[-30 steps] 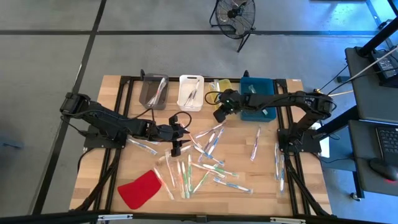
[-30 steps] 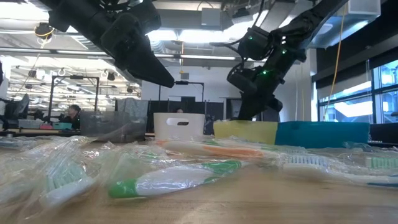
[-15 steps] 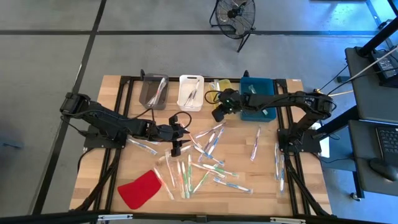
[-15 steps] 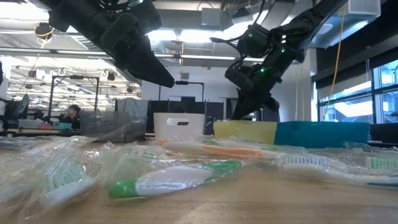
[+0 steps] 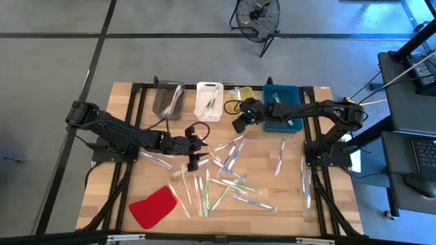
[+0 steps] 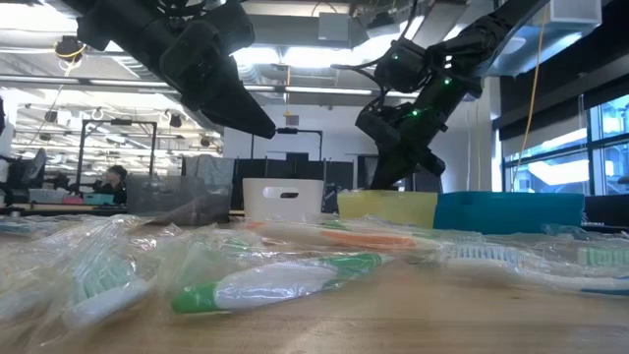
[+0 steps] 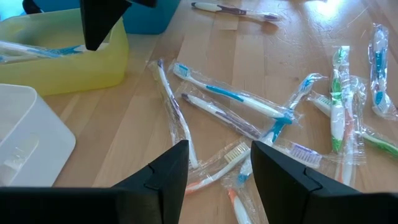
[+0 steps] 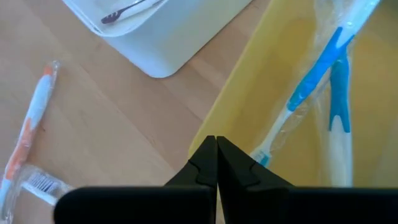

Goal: Pick & Place Toothbrushes
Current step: Adjust the yellow bin on the table, then put the orange toothbrush into the black bin

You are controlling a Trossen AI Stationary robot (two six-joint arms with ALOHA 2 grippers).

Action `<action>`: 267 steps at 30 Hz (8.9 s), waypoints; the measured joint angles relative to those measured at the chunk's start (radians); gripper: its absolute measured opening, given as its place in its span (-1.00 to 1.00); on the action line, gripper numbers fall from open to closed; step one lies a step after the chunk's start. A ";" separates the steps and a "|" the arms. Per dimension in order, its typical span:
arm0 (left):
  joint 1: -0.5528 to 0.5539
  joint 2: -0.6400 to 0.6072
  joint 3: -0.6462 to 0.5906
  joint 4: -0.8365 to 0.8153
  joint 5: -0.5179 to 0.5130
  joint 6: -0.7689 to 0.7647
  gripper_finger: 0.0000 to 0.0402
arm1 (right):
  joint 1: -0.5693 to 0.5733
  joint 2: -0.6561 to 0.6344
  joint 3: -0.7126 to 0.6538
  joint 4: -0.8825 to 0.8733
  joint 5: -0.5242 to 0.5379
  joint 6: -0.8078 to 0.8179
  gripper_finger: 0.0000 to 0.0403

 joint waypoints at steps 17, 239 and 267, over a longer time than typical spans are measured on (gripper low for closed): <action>0.000 0.000 0.000 0.000 0.007 0.000 -0.16 | 0.005 0.067 0.000 0.126 -0.072 0.044 -1.00; 0.411 -0.378 0.063 -0.732 -0.343 -0.242 -0.88 | 0.221 -0.358 -0.293 -0.097 0.000 -0.137 -0.98; 0.818 -0.076 0.063 -0.589 -0.207 -0.253 -0.88 | 0.221 -0.358 -0.293 -0.089 0.000 -0.118 -0.94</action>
